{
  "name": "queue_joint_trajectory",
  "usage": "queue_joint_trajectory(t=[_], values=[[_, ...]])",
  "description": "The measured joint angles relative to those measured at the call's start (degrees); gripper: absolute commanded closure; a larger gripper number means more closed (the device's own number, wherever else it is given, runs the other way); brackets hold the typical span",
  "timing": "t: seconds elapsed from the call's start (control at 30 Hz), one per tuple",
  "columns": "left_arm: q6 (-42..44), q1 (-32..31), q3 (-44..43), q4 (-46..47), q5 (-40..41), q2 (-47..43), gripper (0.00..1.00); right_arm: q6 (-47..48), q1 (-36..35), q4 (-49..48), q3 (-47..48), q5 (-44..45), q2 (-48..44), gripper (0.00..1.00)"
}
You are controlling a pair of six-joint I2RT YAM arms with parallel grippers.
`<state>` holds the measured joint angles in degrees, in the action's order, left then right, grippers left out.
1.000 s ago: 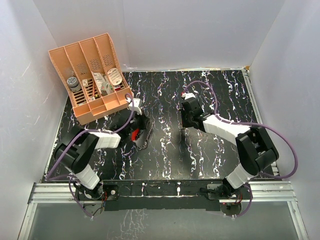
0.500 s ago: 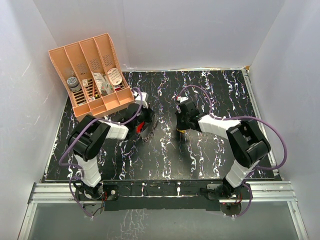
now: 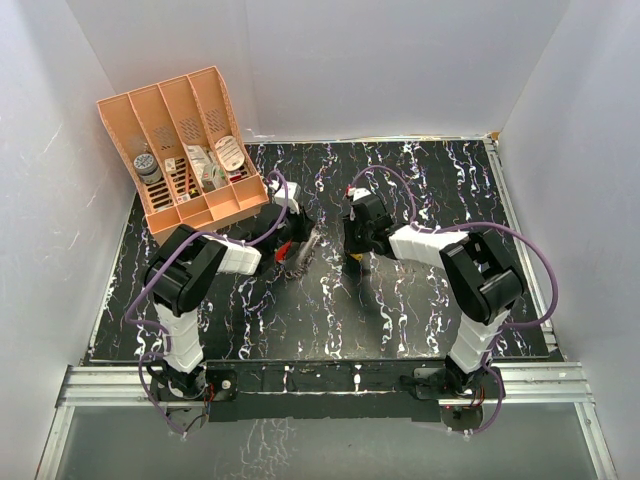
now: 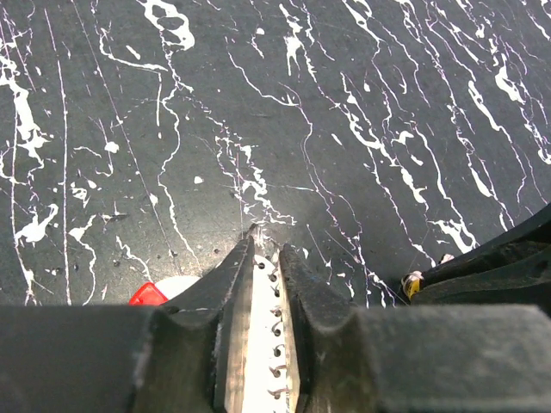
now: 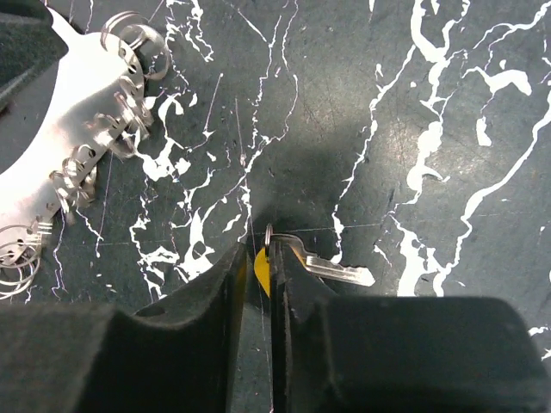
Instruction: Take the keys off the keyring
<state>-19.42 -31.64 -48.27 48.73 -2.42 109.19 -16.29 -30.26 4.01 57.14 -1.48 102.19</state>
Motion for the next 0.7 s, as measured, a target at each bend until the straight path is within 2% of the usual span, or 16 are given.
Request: queue_joint_trajectory(t=[0.27, 0.47, 0.5, 0.53, 0.57, 0.7], values=[[0.2, 0.0, 0.2, -1.6, 0.0, -1.1, 0.78, 1.2, 0.0, -0.1, 0.6, 1.0, 0.3, 0.79], [0.6, 0.0, 2.8, -3.4, 1.6, -7.4, 0.76, 2.1, 0.0, 0.2, 0.7, 2.7, -3.1, 0.75], [0.8, 0.0, 3.1, -3.9, 2.3, -8.9, 0.59, 2.4, 0.0, 0.1, 0.7, 3.1, -4.5, 0.73], [0.9, 0.0, 3.4, -4.7, 3.3, -10.3, 0.38, 2.6, 0.0, 0.1, 0.7, 3.5, -6.0, 0.73], [1.3, 0.0, 3.4, -5.8, 4.3, -11.8, 0.31, 2.7, 0.0, 0.0, 0.7, 4.1, -7.4, 0.72], [1.6, 0.0, 3.5, -11.4, 9.5, -17.4, 0.28, 3.6, 0.0, -2.3, -0.3, 8.5, -13.6, 0.71]])
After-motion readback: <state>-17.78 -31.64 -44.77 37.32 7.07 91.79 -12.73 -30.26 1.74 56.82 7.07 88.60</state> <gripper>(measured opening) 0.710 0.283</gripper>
